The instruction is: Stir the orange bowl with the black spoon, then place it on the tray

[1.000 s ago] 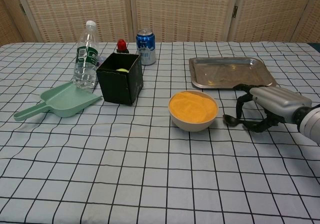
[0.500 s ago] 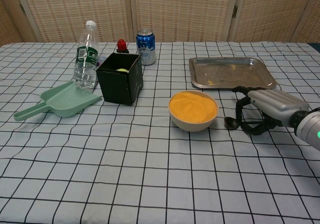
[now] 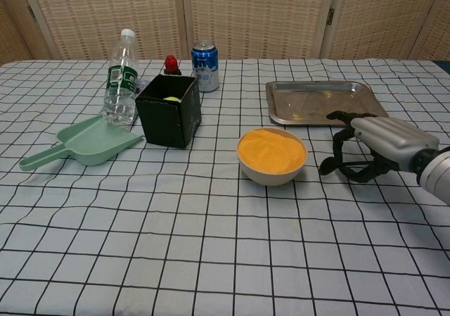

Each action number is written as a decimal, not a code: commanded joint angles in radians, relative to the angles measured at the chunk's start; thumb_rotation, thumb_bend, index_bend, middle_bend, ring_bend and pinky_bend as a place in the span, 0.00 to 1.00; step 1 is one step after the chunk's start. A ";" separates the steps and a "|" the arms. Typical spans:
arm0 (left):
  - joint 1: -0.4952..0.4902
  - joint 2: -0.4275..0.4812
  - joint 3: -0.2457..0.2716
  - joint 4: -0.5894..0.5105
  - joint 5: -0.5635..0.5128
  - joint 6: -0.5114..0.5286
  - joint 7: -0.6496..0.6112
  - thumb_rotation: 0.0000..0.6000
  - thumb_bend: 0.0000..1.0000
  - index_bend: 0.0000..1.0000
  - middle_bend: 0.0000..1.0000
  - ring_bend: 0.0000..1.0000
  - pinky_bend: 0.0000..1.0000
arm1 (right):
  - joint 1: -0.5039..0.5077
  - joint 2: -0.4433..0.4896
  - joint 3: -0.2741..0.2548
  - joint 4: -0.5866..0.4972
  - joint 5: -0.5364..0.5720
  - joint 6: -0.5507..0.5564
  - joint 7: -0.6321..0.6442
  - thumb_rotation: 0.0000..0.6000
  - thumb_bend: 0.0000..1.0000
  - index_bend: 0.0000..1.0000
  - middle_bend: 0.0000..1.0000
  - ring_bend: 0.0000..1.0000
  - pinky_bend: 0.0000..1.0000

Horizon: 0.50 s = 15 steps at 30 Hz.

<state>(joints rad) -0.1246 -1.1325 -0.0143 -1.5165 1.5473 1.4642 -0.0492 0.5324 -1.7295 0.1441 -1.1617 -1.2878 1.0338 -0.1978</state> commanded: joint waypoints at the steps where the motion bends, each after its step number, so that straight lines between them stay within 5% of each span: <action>1: 0.000 0.000 0.000 -0.001 0.001 0.000 0.001 1.00 0.45 0.00 0.00 0.00 0.08 | -0.006 0.028 0.010 -0.044 -0.014 0.033 0.001 1.00 0.37 0.67 0.00 0.00 0.00; 15: -0.003 0.003 -0.001 -0.003 0.004 0.000 -0.013 1.00 0.45 0.00 0.00 0.00 0.08 | 0.087 -0.002 0.110 -0.130 0.017 0.035 -0.083 1.00 0.37 0.67 0.00 0.00 0.00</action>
<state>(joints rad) -0.1274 -1.1301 -0.0149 -1.5201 1.5513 1.4643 -0.0619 0.6041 -1.7162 0.2422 -1.2890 -1.2797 1.0759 -0.2663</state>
